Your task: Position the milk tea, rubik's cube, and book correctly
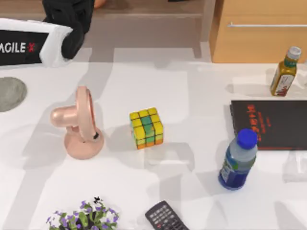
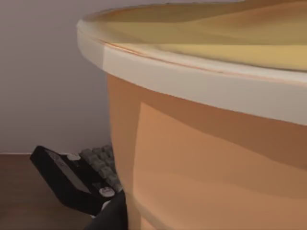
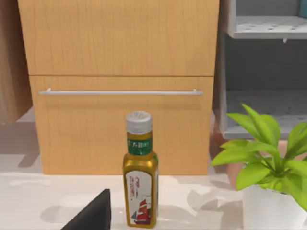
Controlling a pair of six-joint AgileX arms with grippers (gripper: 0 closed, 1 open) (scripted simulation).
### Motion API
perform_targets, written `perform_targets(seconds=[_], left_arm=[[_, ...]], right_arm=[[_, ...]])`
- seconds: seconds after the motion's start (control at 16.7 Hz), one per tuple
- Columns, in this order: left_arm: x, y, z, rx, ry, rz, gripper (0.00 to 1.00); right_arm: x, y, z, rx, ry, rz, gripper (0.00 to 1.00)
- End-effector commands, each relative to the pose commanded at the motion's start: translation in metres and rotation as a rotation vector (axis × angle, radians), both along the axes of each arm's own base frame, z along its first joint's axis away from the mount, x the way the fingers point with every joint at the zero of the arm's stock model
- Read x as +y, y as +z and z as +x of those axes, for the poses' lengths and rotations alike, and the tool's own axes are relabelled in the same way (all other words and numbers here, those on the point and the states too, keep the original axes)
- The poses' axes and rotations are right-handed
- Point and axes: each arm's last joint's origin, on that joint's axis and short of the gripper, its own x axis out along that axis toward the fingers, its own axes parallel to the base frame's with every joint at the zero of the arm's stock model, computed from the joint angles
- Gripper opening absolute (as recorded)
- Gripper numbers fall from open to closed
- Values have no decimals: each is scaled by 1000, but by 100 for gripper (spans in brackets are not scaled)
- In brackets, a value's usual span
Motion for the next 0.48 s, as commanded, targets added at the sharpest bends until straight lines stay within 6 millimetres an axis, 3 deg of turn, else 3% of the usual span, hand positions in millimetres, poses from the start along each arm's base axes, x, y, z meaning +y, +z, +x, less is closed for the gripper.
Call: perform_targets(seconds=[0.48], left_arm=[[0, 0, 0, 0, 0, 0, 2]], right_arm=[[0, 0, 0, 0, 0, 0, 100]])
